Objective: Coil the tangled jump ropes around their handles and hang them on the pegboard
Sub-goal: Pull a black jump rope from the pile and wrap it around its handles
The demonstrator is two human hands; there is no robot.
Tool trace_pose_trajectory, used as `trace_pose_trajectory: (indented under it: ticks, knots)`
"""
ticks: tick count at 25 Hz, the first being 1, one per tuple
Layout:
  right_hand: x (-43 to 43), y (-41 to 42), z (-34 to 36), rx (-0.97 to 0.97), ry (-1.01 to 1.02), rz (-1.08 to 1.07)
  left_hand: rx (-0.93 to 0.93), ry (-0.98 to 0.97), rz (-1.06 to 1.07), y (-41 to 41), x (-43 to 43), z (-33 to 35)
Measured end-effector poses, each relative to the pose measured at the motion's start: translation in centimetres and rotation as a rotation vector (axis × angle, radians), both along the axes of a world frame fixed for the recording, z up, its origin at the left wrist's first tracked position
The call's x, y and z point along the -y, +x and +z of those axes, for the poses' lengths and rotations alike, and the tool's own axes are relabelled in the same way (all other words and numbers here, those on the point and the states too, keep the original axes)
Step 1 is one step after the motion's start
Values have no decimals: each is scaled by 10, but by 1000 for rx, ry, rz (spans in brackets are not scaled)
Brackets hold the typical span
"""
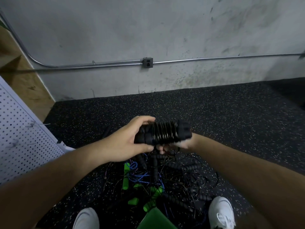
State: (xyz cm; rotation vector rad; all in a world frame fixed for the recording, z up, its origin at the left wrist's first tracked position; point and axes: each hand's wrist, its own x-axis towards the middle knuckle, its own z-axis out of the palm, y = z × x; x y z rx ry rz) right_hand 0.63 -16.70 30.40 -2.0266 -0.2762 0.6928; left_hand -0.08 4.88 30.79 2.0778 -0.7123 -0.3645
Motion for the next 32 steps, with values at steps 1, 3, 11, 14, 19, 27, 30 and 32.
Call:
trace_pose_trajectory:
  ticks: [1, 3, 11, 14, 19, 27, 30, 32]
  knots:
    - [-8, -7, 2, 17, 31, -12, -11, -88, 62, 1, 3, -1]
    - [-31, -15, -1, 120, 54, -90, 11, -145, 212, 6, 7, -3]
    - [-53, -9, 1, 701, -64, -198, 104, -6, 498, 20, 2, 7]
    - [-54, -16, 14, 675, 149, -328, 69, -121, 568, 22, -1, 15]
    - [-52, -12, 20, 652, 500, -337, -272, -692, 532, 14, 5, 24]
    - [-32, 7, 34, 1187, 245, -276, -422, -831, 363, 8, 2, 34]
    - [-23, 5, 41, 1191, 180, -156, -452, -851, 314, 9, 2, 37]
    - [-14, 2, 46, 1197, -30, -94, -462, -858, 308, 9, 4, 36]
